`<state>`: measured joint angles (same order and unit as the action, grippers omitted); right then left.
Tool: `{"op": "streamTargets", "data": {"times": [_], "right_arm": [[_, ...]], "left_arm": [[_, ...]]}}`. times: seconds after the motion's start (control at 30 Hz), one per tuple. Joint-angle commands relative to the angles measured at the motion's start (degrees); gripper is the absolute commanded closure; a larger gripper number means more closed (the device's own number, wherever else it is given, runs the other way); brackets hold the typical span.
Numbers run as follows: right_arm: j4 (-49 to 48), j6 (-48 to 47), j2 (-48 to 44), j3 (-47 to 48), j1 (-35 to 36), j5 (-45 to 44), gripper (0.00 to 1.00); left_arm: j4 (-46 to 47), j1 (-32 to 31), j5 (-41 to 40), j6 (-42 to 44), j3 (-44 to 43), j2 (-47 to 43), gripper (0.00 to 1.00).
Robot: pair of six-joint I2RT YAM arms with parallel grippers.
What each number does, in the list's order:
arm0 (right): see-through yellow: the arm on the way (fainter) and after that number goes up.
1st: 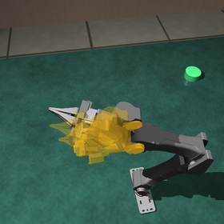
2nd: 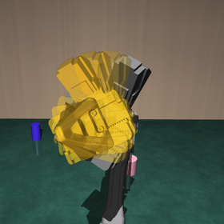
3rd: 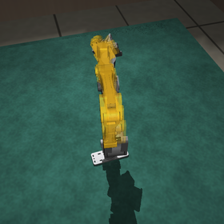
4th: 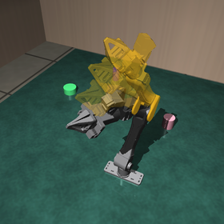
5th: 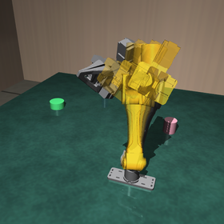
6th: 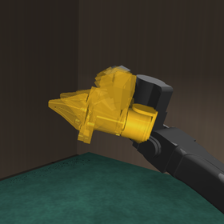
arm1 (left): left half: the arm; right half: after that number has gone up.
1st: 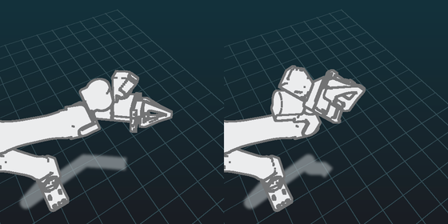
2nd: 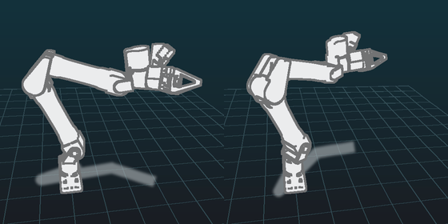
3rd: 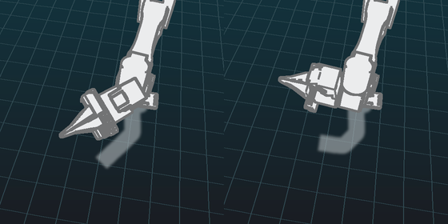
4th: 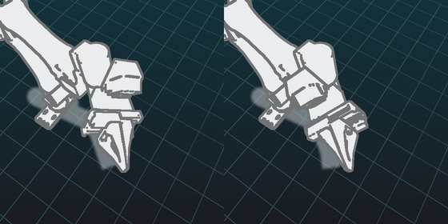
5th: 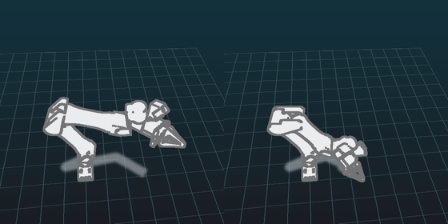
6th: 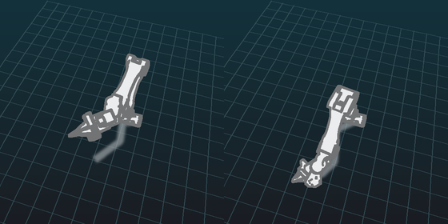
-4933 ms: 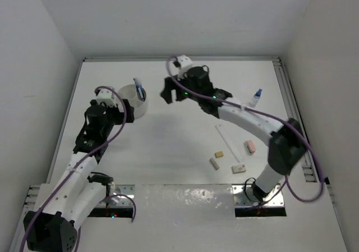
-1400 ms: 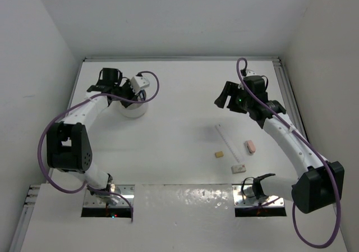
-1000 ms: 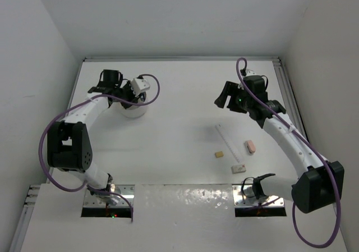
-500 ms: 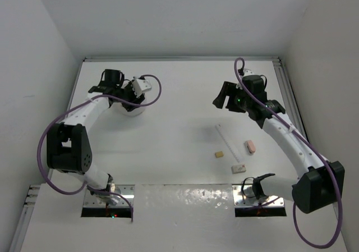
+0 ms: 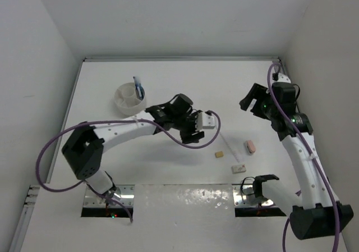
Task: Sort the stationery into containers
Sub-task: Pick up the stationery from the center of the board.
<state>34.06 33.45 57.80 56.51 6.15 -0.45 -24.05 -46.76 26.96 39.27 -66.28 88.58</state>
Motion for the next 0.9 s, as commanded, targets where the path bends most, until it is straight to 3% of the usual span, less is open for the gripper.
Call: {"op": "streamTargets", "data": {"times": [0.0, 0.1, 0.2, 0.47, 0.87], "right_arm": [[4.5, 0.5, -4.5, 0.4, -1.6, -4.5, 0.21], [4.7, 0.7, -10.0, -2.4, -1.9, -6.3, 0.2], [5.0, 0.6, -13.1, -4.0, -2.1, -5.8, 0.2], [7.3, -1.4, -18.1, -5.7, -2.0, -5.4, 0.2], [7.0, -2.7, -20.5, -7.4, -2.0, -6.4, 0.19]], "left_arm": [[7.7, -3.1, -5.4, -19.9, -4.1, 6.1, 0.45], [12.8, -9.8, -10.2, -26.6, -5.2, 9.8, 0.44], [14.3, -14.5, -14.3, -27.2, -8.2, 14.9, 0.41], [12.7, -16.9, -17.5, -31.2, -17.9, 26.5, 0.41], [7.4, -18.7, -20.0, -29.1, -17.8, 30.9, 0.43]]}}
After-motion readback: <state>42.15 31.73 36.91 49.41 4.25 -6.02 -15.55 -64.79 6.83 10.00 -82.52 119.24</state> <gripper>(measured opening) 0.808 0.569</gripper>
